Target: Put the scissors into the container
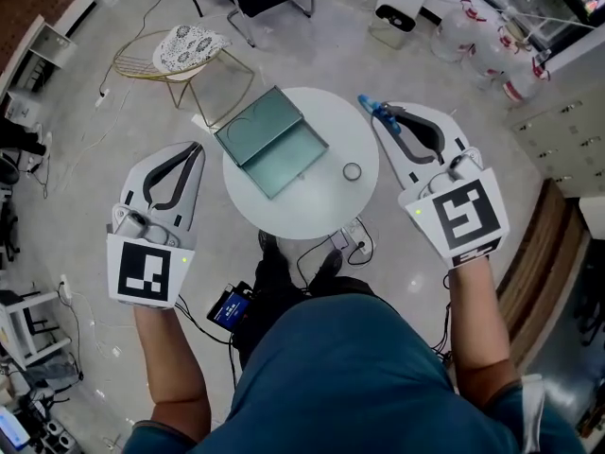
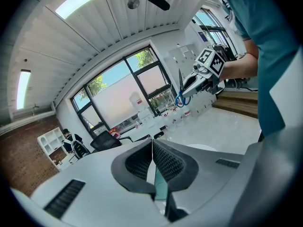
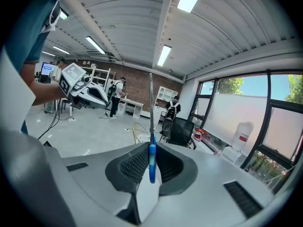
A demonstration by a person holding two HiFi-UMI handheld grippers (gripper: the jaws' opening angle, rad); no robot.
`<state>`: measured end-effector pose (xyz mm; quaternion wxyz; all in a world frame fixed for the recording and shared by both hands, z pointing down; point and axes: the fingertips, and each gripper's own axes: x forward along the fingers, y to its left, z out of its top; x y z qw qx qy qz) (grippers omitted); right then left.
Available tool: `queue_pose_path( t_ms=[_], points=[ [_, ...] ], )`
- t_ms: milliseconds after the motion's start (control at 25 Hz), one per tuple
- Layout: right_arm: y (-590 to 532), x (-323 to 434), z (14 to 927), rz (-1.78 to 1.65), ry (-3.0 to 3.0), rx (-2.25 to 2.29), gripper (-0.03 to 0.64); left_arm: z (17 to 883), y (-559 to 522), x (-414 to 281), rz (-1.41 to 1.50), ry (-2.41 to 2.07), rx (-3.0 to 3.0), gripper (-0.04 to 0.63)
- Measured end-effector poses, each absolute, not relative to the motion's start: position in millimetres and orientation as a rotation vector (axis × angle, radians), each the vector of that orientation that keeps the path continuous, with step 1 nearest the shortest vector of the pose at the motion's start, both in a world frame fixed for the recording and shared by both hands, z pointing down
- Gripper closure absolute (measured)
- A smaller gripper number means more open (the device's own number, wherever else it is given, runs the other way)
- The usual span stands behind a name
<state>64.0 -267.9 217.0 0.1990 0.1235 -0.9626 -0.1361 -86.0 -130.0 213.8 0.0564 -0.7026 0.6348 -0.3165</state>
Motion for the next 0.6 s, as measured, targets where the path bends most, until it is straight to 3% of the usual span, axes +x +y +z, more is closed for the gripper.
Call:
queue_pose_path(
  t_ms=[600],
  points=[
    [-279, -32, 298, -0.292, -2.609, 0.259, 0.555, 293, -169, -151, -0.942, 1.900, -2.302, 0.574]
  ],
)
